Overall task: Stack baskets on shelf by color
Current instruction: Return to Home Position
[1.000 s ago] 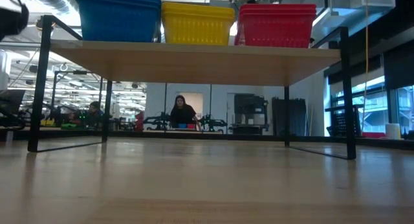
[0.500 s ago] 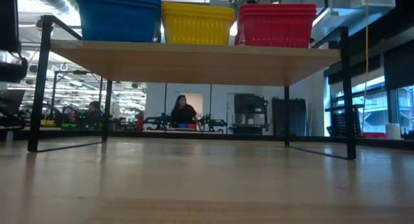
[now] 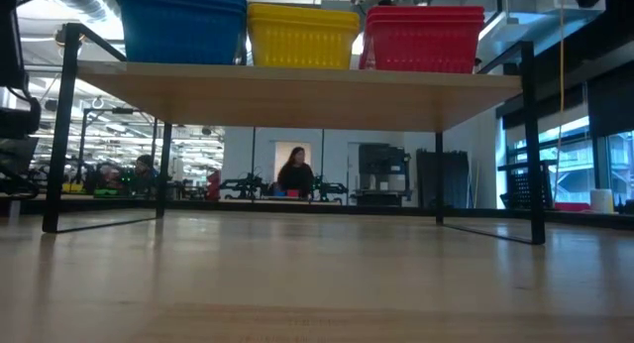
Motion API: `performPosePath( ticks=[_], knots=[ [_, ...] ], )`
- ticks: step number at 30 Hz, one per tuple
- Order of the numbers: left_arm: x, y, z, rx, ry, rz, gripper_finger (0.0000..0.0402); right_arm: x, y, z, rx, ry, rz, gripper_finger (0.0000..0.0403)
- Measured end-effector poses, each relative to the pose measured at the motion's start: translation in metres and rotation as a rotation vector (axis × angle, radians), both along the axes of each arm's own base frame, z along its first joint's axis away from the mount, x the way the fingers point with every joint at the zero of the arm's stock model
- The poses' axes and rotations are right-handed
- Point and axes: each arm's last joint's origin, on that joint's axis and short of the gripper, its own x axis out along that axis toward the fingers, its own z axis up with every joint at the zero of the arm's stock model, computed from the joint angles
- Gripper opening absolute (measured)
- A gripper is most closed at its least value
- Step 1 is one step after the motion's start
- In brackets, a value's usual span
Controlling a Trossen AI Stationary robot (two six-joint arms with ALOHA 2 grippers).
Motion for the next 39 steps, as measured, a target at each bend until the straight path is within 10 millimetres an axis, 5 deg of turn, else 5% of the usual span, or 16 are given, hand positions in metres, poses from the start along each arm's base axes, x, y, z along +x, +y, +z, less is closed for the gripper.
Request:
performPosePath(
  ticks=[15, 24, 39],
  knots=[
    [0.035, -0.051, -0.057, -0.069, -0.029, 0.091, 0.0000, 0.001, 0.003, -0.037, -0.095, -0.073, 0.050, 0.0000],
    [0.047, -0.063, -0.086, -0.044, -0.012, 0.137, 0.0000, 0.019, 0.016, -0.055, -0.103, -0.086, 0.081, 0.0000],
    [0.059, -0.074, -0.124, 0.019, 0.020, 0.141, 0.0000, 0.057, 0.042, -0.114, -0.174, -0.129, 0.071, 0.0000]
  ],
)
